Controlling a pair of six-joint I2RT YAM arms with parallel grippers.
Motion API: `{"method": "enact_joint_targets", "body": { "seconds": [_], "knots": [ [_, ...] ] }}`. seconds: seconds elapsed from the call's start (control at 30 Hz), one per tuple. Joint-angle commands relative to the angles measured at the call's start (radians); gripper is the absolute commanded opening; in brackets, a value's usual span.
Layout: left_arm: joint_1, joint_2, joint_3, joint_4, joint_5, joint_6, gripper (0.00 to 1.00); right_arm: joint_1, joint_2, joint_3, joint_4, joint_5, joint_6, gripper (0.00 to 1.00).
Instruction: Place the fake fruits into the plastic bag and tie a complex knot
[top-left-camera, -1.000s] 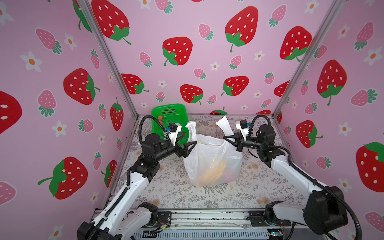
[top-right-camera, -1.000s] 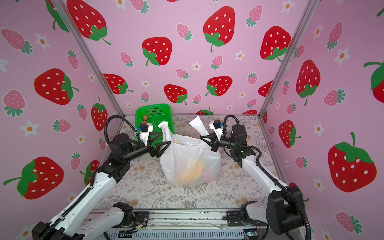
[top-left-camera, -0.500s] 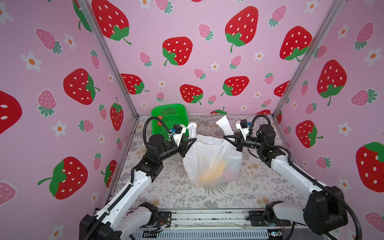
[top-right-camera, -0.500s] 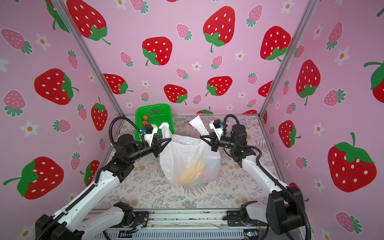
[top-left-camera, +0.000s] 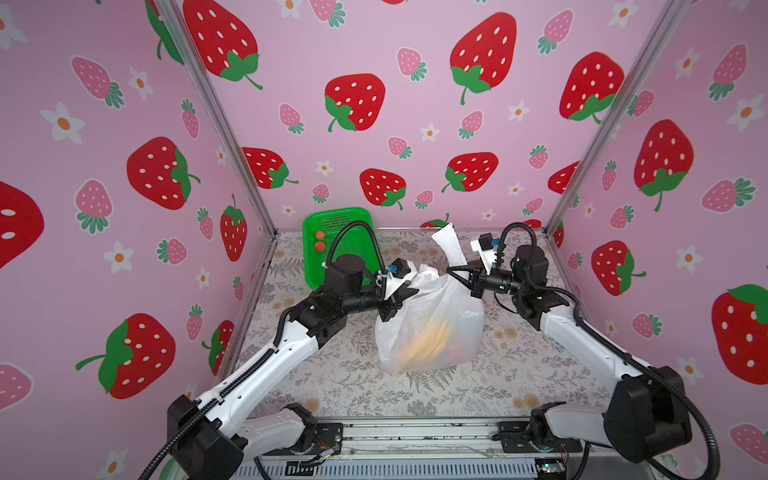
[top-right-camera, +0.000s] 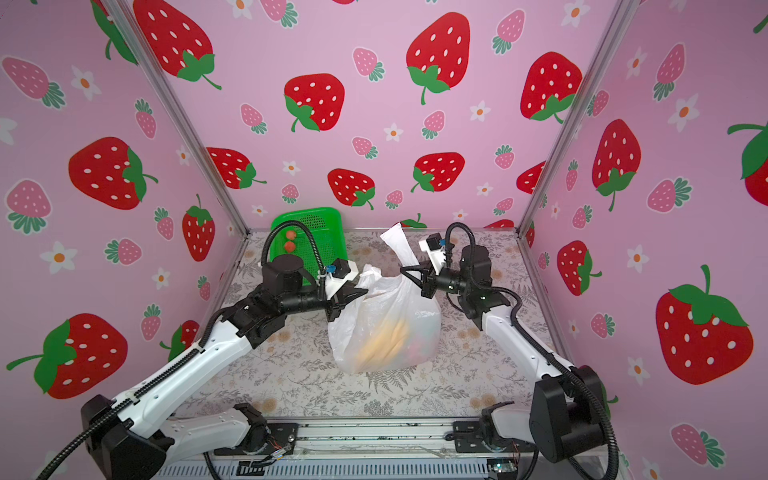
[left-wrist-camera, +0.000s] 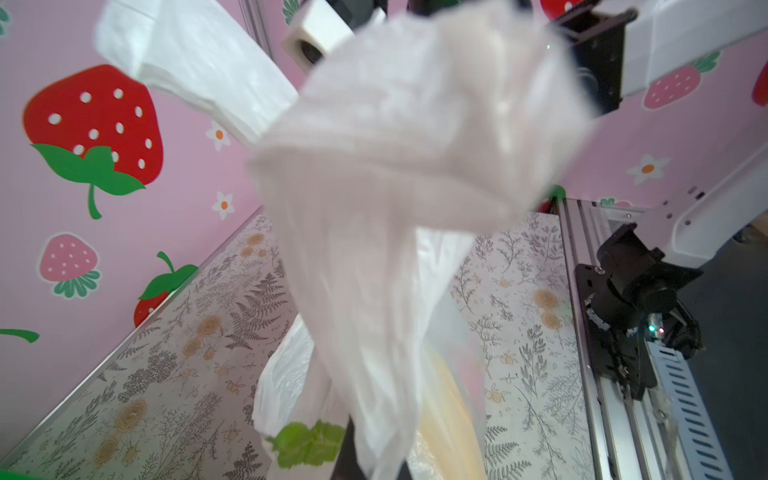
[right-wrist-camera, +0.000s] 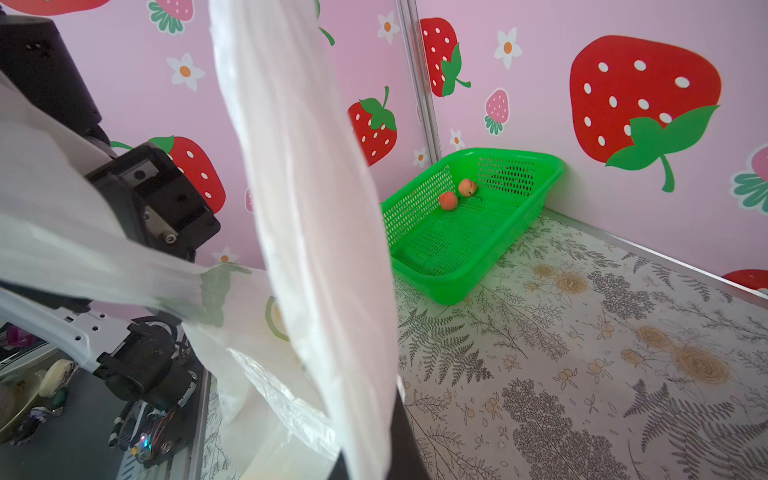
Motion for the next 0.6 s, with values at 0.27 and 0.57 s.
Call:
{"method": "enact_joint_targets", "body": {
  "seconds": [0.27,0.57],
  "knots": [
    [-0.085,0.261,0.397,-0.44,-0.204,0.24,0.0,0.016,-0.007,0.005,-0.012,-0.077,-0.164,0.03],
    [-0.093,0.369,0.561,-0.547,-0.232,0.25,0.0,0.025,-0.032,-0.022,-0.003,-0.108,-0.251,0.19]
  ]
}}
